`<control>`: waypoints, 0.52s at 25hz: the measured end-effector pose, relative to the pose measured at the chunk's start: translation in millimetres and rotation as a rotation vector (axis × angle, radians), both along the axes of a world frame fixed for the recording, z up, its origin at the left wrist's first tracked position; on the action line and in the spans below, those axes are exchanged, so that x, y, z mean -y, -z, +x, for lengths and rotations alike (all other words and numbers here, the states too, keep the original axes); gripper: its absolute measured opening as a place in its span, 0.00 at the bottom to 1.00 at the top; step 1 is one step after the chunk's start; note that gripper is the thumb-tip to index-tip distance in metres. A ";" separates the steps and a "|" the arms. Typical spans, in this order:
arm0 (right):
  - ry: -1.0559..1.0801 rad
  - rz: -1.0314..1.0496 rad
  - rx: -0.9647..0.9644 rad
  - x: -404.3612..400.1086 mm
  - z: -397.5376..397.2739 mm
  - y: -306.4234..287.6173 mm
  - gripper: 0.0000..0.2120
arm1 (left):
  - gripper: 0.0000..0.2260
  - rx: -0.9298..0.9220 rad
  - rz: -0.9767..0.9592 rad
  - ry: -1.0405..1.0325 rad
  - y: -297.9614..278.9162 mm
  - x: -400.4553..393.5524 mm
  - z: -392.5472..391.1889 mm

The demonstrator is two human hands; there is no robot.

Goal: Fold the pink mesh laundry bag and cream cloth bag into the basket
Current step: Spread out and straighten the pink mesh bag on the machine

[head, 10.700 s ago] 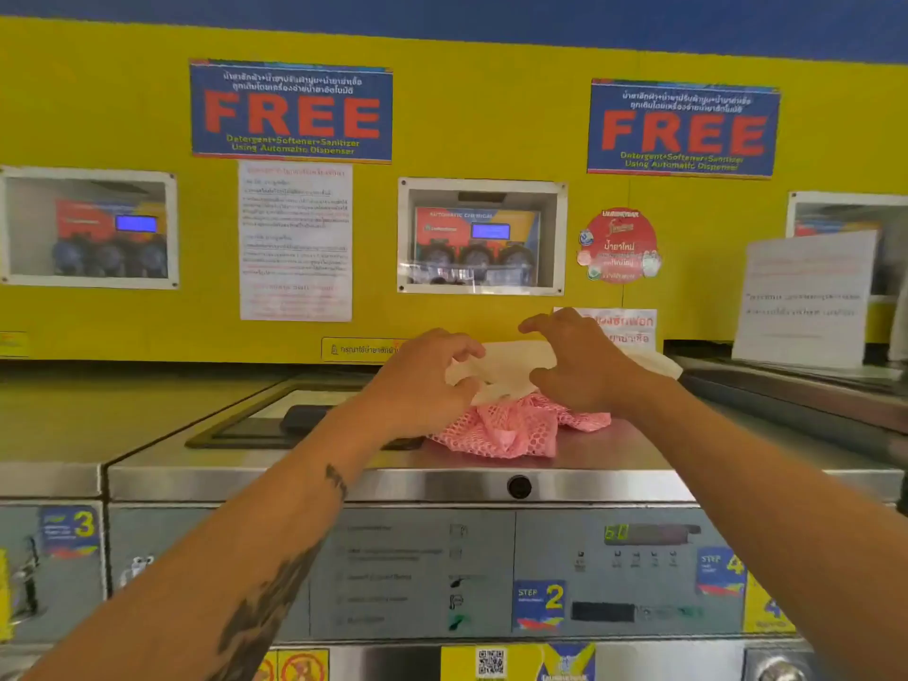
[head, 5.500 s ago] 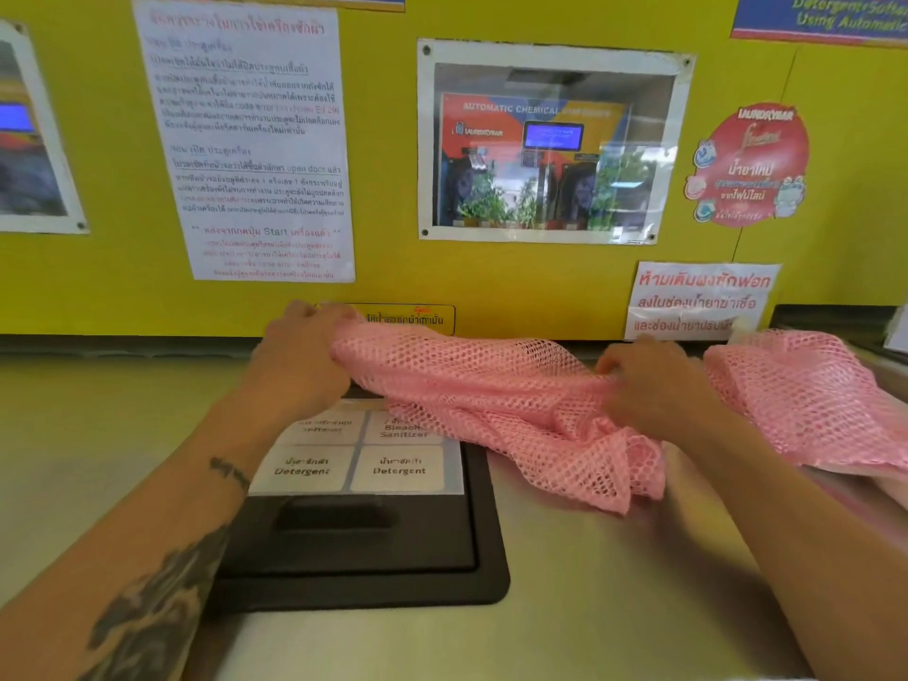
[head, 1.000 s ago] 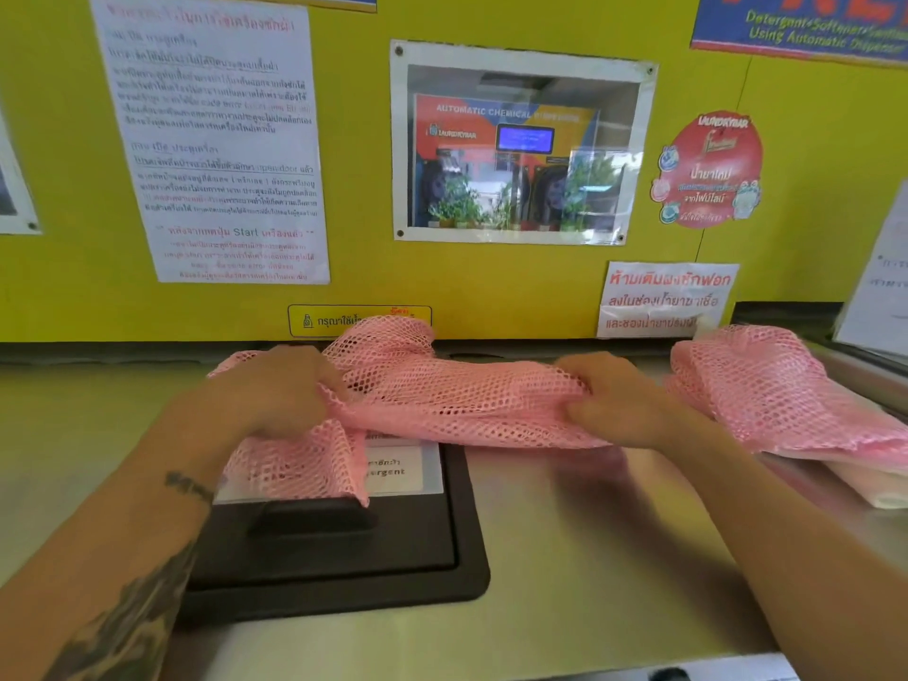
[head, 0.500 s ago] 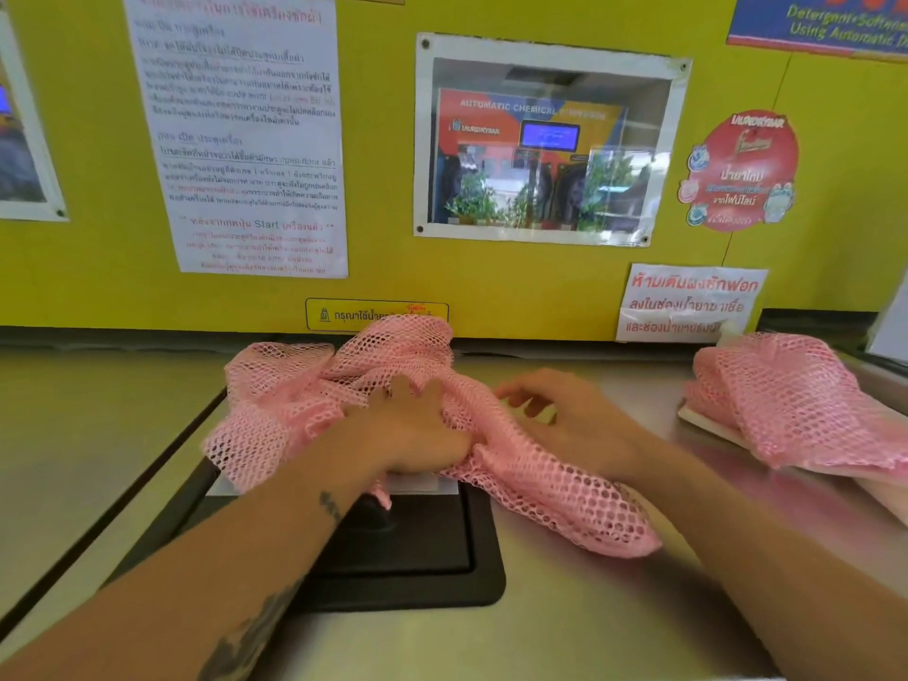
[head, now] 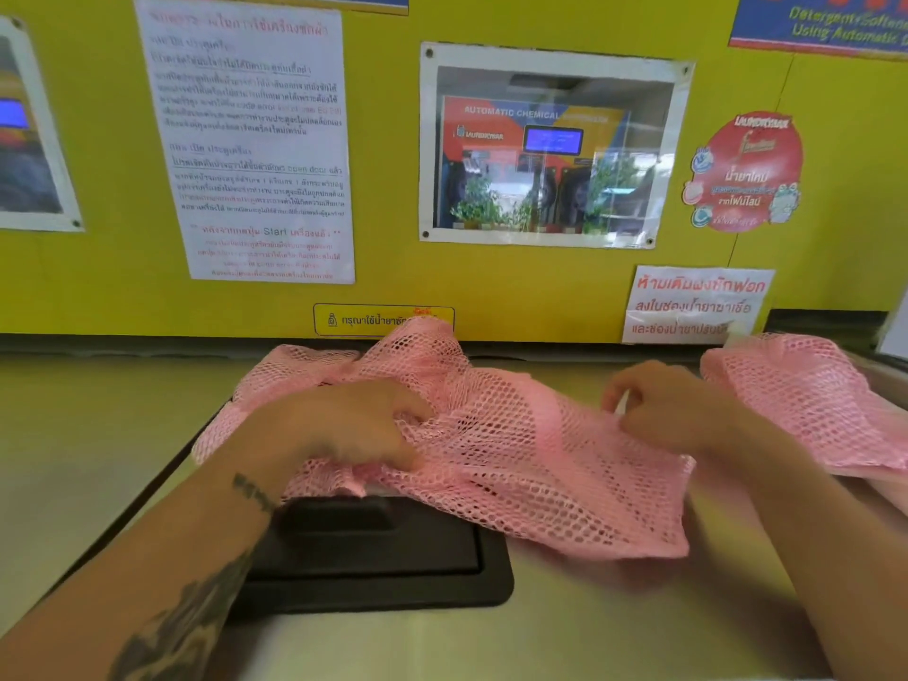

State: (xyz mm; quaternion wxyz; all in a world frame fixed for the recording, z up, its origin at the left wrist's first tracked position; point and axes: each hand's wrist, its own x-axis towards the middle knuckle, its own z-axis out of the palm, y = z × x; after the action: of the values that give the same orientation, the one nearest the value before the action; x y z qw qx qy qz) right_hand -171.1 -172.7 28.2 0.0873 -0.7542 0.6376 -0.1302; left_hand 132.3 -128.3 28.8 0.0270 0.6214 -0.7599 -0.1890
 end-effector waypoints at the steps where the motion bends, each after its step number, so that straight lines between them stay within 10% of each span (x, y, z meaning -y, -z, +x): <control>1: 0.054 -0.083 0.071 0.8 -1.7 -0.9 0.11 | 0.25 -0.010 -0.001 0.014 -2.3 -1.8 2.6; 6: -0.127 -0.335 0.251 -1.8 33.2 5.4 0.19 | 0.10 -0.172 0.025 0.105 -18.9 -12.6 1.1; 11: -0.335 -0.155 0.496 -11.7 66.8 12.0 0.16 | 0.06 -0.298 -0.499 -0.133 -1.9 10.2 -12.7; 13: -0.384 0.005 0.437 -13.2 65.2 14.3 0.15 | 0.16 -0.249 -0.410 -0.090 15.3 22.3 -13.9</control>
State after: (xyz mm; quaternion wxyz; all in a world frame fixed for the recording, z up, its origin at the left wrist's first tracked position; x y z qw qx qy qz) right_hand -105.9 -159.5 13.9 0.2475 -0.8151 0.4493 -0.2693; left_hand 118.4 -150.5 13.5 0.2544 0.6079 -0.7448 -0.1048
